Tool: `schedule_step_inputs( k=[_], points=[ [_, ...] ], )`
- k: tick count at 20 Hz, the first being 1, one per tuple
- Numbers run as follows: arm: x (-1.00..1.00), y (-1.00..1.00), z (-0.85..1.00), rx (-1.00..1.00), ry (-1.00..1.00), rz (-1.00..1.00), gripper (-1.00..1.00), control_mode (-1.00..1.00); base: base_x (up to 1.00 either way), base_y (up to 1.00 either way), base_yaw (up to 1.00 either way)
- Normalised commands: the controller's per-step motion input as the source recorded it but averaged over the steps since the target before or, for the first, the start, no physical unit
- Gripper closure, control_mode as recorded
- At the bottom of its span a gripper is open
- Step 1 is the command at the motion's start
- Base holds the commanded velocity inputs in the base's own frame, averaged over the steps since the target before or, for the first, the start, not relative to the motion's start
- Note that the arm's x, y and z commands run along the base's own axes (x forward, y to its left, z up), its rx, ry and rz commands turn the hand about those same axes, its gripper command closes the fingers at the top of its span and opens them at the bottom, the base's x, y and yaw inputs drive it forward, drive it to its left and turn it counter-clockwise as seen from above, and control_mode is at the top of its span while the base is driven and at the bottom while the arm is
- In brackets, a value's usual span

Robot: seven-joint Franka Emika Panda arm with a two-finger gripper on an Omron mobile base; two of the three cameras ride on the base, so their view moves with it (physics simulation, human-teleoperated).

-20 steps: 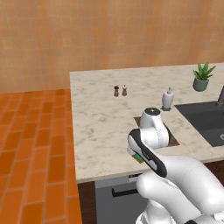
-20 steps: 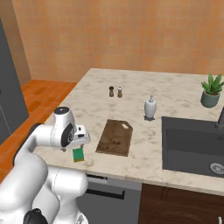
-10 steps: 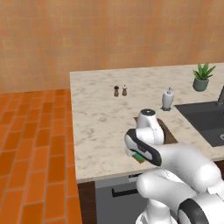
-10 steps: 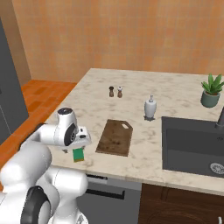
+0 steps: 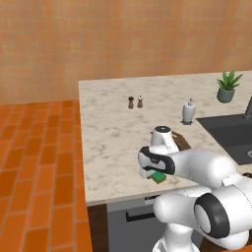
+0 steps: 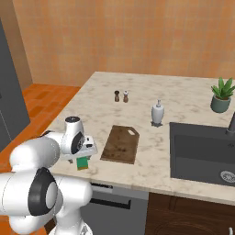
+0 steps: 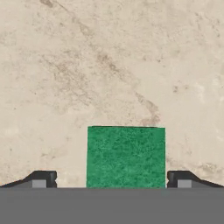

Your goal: Pick up the sponge from the counter and clean the cutting board by briefly scrubbing or pressing down on the cutting board. Once finished, release the sponge.

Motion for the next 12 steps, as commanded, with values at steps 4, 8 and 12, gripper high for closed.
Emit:
schedule_step_inputs(
  k=[4,8,12],
  points=[
    [0.02,0.00,-0.47,0.04,0.00,0.02,-1.00,-1.00,0.00,0.00,0.00],
    [0.01,0.00,-0.52,0.04,0.00,0.02,1.00,-1.00,0.00,0.00,0.00],
    [0.02,0.00,-0.47,0.05,0.00,0.04,1.00,-1.00,0.00,0.00,0.00]
  ],
)
